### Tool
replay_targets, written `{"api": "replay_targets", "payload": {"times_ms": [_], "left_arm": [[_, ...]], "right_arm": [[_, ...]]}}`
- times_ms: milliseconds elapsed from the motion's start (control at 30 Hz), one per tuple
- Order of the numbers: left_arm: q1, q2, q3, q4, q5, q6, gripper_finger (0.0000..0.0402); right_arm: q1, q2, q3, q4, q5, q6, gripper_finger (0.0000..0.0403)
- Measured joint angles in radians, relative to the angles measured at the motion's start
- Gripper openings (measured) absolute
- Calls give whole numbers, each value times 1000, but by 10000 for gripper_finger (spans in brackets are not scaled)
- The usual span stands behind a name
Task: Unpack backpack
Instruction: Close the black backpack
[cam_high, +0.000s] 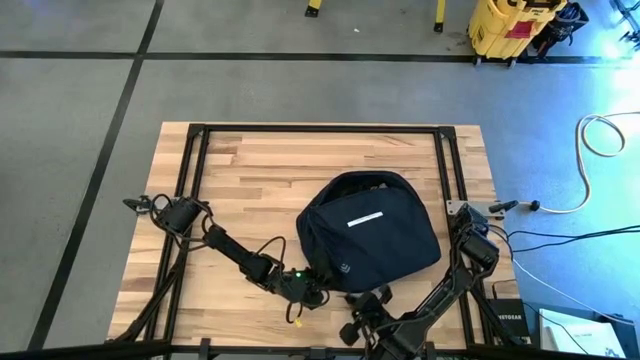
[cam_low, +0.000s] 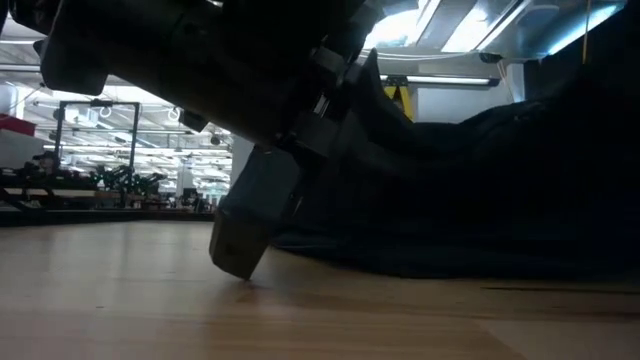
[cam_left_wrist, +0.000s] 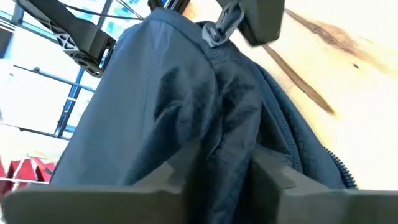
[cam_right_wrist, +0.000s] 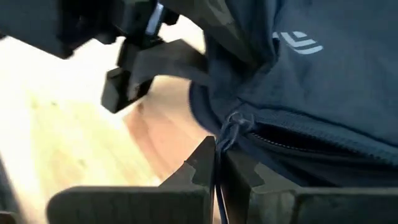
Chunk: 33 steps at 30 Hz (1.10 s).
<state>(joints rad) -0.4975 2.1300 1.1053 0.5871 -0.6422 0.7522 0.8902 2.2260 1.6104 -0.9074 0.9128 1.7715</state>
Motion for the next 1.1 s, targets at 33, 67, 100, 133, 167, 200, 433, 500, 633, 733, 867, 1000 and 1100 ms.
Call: {"api": "replay_targets", "payload": {"times_ms": [33,67,100,133,167,200,433,500,633,733,867,1000,1100], "left_arm": [[-1,0,0,0,-6,8,65],[-4,0,0,0,-7,13,49],[-6,0,0,1,-10,15,32],[-7,0,0,0,-13,17,17],[-7,0,0,0,-14,19,9],[-9,0,0,0,-15,19,6],[-24,-1,0,-23,-46,40,0],[-27,-1,1,-33,-57,38,0],[-30,-3,2,-50,-70,30,0],[-34,-2,1,-52,-80,34,0],[-39,-2,1,-54,-90,39,0],[-39,-2,0,-54,-93,45,0],[-39,-1,0,-54,-98,45,0]], "right_arm": [[0,-2,5,8,-6,-1,0],[0,-2,11,13,-12,-2,0],[1,-2,14,16,-17,-3,0],[1,-2,17,16,-28,-4,0],[1,-2,20,16,-39,-4,0],[1,-2,23,15,-46,-4,0],[9,-25,32,-46,-54,13,0],[14,-39,33,-75,-61,30,0],[33,-53,33,-155,-62,84,0],[45,-54,33,-195,-88,128,0],[65,-54,33,-224,-105,167,0],[88,-58,33,-280,-113,241,0],[106,-58,33,-313,-120,293,0]]}}
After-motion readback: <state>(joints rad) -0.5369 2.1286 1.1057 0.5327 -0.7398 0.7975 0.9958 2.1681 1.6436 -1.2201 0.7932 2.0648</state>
